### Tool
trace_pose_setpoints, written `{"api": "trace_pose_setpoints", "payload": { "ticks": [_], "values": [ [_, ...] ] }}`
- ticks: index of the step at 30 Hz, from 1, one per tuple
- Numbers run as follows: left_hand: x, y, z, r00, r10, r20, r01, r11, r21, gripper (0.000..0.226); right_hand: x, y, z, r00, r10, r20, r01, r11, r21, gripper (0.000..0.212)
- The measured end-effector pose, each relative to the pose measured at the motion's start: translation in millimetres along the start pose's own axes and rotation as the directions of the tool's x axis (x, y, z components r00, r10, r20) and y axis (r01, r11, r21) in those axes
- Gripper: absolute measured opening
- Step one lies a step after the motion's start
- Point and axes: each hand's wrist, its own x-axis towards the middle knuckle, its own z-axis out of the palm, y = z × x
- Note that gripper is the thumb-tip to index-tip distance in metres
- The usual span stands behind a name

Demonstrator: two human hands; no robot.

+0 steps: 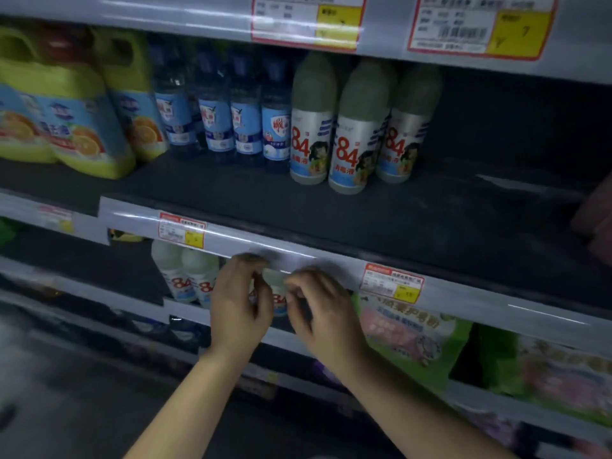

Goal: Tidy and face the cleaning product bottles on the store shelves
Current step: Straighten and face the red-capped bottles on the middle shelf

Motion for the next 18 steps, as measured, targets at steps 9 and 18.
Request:
{"api": "trace_pose_setpoints", "payload": {
  "ticks": [9,18],
  "values": [
    [-38.0,-69.2,28.2,0.808,-0.51,0.294,0.456,0.858,0.236,0.035,-20.4,59.7,74.9,0.805,0.496,0.325,-0.471,0.868,-0.155,0.047],
    [-26.4,-71.9,58.0,0.74,-0.615,0.27,0.585,0.788,0.192,0.028,9.6,72.4,105.9,0.611,0.732,0.3,-0.74,0.663,-0.111,0.067]
  ]
}}
